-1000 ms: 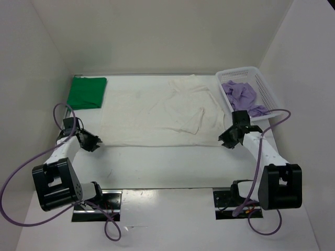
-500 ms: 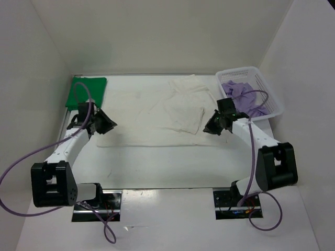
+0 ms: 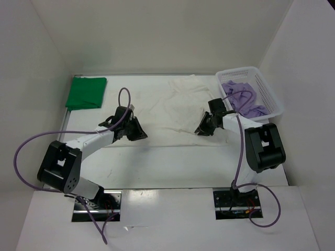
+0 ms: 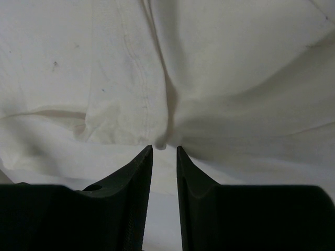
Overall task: Fold and stack the t-shirts
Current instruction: Fold the flattened tshirt in 1/3 of the way
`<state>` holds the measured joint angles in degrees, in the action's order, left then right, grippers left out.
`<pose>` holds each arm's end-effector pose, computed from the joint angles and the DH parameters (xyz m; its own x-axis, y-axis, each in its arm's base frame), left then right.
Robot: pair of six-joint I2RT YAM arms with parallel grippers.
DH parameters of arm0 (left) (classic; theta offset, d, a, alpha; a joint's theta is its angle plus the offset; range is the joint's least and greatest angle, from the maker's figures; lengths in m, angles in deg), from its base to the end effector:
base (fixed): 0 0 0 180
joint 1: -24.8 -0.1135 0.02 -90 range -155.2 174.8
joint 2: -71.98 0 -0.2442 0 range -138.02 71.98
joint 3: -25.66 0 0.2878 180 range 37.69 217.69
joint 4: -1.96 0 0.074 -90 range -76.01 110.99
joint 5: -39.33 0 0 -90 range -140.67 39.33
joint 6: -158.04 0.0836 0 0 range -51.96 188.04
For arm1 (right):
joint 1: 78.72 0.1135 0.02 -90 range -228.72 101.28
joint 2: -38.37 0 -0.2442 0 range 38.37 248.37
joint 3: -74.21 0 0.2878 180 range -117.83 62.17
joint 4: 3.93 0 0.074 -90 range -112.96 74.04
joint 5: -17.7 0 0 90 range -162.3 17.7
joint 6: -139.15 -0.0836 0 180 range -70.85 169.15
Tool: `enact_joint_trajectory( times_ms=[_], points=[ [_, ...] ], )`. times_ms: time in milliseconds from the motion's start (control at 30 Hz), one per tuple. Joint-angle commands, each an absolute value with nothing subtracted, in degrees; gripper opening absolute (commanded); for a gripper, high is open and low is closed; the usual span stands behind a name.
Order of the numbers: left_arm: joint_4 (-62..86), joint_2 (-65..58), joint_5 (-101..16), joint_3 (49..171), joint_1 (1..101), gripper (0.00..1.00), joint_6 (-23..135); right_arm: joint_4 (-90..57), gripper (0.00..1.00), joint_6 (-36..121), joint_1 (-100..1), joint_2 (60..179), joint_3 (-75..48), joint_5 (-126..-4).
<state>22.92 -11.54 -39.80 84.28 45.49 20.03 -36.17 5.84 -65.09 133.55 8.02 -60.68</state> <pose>0.3333 -0.1427 0.1229 -0.7983 -0.4787 -0.3653 -0.1847 0.7720 -0.6082 0.3545 0.1033 0.0806 -0.8428 0.4870 -0.2291 0.3478 0.8177 0.4586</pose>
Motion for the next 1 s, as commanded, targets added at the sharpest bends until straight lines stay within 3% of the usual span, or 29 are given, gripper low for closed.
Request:
enact_joint_trajectory(
  times_ms=[0, 167, 233, 733, 900, 967],
  points=[
    [20.1, -12.9, -40.0, 84.5, 46.3, 0.2, 18.7, -32.2, 0.3, 7.0, -64.7, 134.7, 5.7, -59.4],
    [19.5, -13.4, -40.0, 84.5, 46.9, 0.2, 18.1, -31.7, 0.3, 7.0, -64.7, 135.9, 5.7, -58.3],
    [19.5, -13.4, -40.5, 84.0, 46.9, 0.2, 18.1, -31.7, 0.25, 7.0, -64.7, 135.9, 5.1, -58.3],
    [17.9, -13.4, -41.0, 82.1, 46.9, 0.2, 17.6, -34.2, 0.28, 7.0, -64.1, 140.8, -0.3, -57.3],
    [17.9, -13.4, -41.0, 82.1, 46.9, 0.2, 17.6, -35.7, 0.06, 7.5, -64.1, 141.9, -2.9, -57.3],
    [17.9, -13.4, -41.0, 82.1, 46.9, 0.2, 17.6, -36.2, 0.03, 7.5, -63.6, 141.9, -4.9, -57.3]
  ],
)
